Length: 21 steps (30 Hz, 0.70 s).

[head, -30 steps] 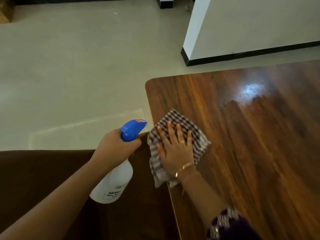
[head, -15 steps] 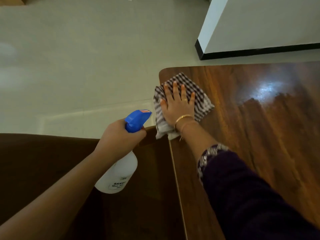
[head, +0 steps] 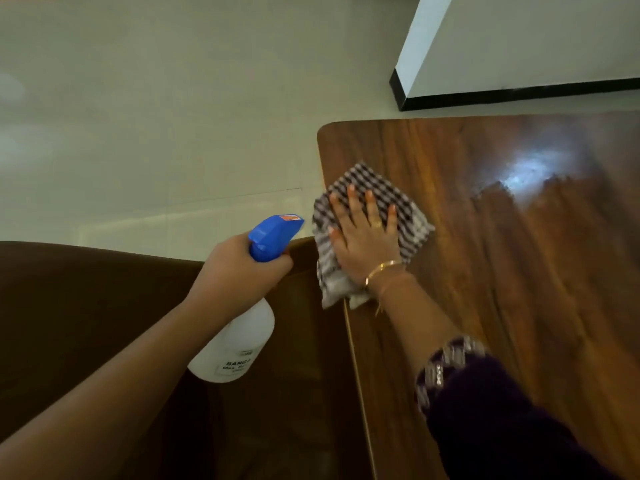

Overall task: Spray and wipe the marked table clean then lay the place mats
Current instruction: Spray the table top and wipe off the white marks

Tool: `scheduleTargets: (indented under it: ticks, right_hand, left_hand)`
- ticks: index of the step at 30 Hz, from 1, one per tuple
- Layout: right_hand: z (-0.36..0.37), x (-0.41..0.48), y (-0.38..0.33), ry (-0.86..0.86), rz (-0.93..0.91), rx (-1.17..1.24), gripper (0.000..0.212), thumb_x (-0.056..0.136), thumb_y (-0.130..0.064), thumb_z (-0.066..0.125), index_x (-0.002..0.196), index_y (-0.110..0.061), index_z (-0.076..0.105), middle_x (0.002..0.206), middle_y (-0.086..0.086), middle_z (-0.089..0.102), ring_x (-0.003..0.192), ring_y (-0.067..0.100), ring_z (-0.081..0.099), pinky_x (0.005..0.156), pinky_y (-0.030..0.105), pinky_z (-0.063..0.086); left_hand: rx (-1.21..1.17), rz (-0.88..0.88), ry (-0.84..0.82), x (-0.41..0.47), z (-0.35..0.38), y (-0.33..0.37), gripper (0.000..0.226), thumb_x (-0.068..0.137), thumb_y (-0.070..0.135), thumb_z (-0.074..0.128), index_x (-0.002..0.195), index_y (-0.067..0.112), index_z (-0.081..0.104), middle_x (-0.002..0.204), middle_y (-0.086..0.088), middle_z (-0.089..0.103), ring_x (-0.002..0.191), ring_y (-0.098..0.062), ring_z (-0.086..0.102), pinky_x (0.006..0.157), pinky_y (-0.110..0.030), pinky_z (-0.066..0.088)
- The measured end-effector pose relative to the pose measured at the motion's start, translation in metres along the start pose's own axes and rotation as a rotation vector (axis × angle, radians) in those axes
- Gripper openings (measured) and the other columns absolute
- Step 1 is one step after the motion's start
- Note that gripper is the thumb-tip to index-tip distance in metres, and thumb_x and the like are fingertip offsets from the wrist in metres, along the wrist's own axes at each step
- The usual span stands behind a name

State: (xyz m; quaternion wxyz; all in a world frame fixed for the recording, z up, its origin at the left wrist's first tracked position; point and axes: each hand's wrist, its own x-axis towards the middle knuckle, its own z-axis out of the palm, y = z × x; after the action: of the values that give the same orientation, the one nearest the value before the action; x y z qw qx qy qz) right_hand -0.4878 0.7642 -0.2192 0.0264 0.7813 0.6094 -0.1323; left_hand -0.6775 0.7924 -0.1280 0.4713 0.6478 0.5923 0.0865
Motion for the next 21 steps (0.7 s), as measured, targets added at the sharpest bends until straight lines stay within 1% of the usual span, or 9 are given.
scheduleTargets:
  ticks: [3,5,7,9,13,14,17,18,21]
  right_hand:
    - [0.022,-0.090,-0.005,0.020,0.079,-0.008,0.060,0.093,-0.049,0.010,0.148,-0.027,0.020,0.155,0.007,0.025,0.141,0.034,0.025,0.108,0.061,0.011]
    - [0.039,-0.151,-0.011,0.031,0.154,-0.015,0.057,0.097,-0.048,0.008,0.145,-0.026,0.029,0.149,0.009,0.038,0.136,0.035,0.036,0.105,0.063,0.024]
    - [0.052,-0.203,-0.019,0.004,0.189,-0.004,0.056,0.097,-0.048,0.009,0.144,-0.026,0.030,0.148,0.009,0.040,0.136,0.033,0.031,0.106,0.061,0.024]
    - [0.058,-0.232,-0.025,-0.036,0.194,0.016,0.055,0.095,-0.049,0.020,0.145,-0.027,0.029,0.149,0.008,0.038,0.137,0.031,0.027,0.105,0.060,0.019]
    - [0.050,-0.208,-0.025,-0.018,0.273,0.048,0.057,0.091,-0.049,0.027,0.142,-0.026,0.035,0.146,0.009,0.043,0.133,0.035,0.041,0.103,0.065,0.027]
    - [0.045,-0.195,-0.023,0.002,0.283,0.043,0.057,0.091,-0.049,0.025,0.143,-0.026,0.033,0.148,0.009,0.040,0.134,0.035,0.039,0.103,0.067,0.025]
    - [0.031,-0.160,-0.011,-0.011,0.288,0.088,0.057,0.097,-0.049,0.018,0.150,-0.031,0.008,0.160,0.004,0.008,0.146,0.030,0.005,0.110,0.063,-0.001]
    - [0.030,-0.156,-0.008,-0.011,0.297,0.103,0.057,0.098,-0.049,0.018,0.150,-0.032,0.004,0.160,0.002,0.003,0.147,0.029,-0.001,0.111,0.062,-0.006]
    - [0.035,-0.172,-0.007,0.005,0.286,0.081,0.057,0.096,-0.050,0.012,0.150,-0.031,0.009,0.160,0.001,0.005,0.147,0.028,0.000,0.111,0.061,-0.006]
  left_hand:
    - [0.009,0.020,-0.041,-0.021,0.001,-0.001,0.020,0.083,0.024,0.064,0.088,0.005,0.058,0.069,-0.013,0.057,0.059,-0.018,0.052,0.055,-0.022,0.042]
    - [0.021,0.032,-0.070,-0.035,0.004,-0.003,0.016,0.083,0.022,0.064,0.088,0.008,0.058,0.071,-0.014,0.060,0.061,-0.018,0.055,0.055,-0.021,0.044]
    - [0.033,0.049,-0.102,-0.050,0.006,-0.005,0.014,0.083,0.020,0.064,0.089,0.010,0.058,0.072,-0.014,0.061,0.063,-0.020,0.057,0.058,-0.022,0.045]
    - [0.035,0.070,-0.134,-0.066,0.011,-0.006,0.010,0.083,0.018,0.064,0.087,0.014,0.057,0.070,-0.011,0.060,0.065,-0.021,0.058,0.060,-0.024,0.047]
    - [0.083,0.127,-0.191,-0.095,0.024,-0.007,0.015,0.083,0.016,0.064,0.076,0.020,0.051,0.062,-0.003,0.052,0.058,-0.014,0.051,0.059,-0.023,0.045]
    - [0.103,0.144,-0.198,-0.101,0.027,-0.007,0.016,0.083,0.017,0.064,0.075,0.021,0.051,0.060,-0.001,0.050,0.055,-0.012,0.049,0.057,-0.022,0.043]
    - [0.124,0.180,-0.215,-0.116,0.034,-0.006,0.019,0.083,0.019,0.065,0.073,0.025,0.050,0.058,0.003,0.051,0.051,-0.008,0.048,0.054,-0.018,0.040]
    - [0.121,0.188,-0.218,-0.122,0.037,-0.005,0.020,0.082,0.020,0.065,0.072,0.027,0.049,0.057,0.004,0.051,0.052,-0.008,0.049,0.054,-0.018,0.040]
    - [0.123,0.215,-0.213,-0.138,0.042,-0.002,0.023,0.082,0.020,0.065,0.068,0.025,0.048,0.055,0.005,0.049,0.050,-0.007,0.047,0.053,-0.017,0.037]
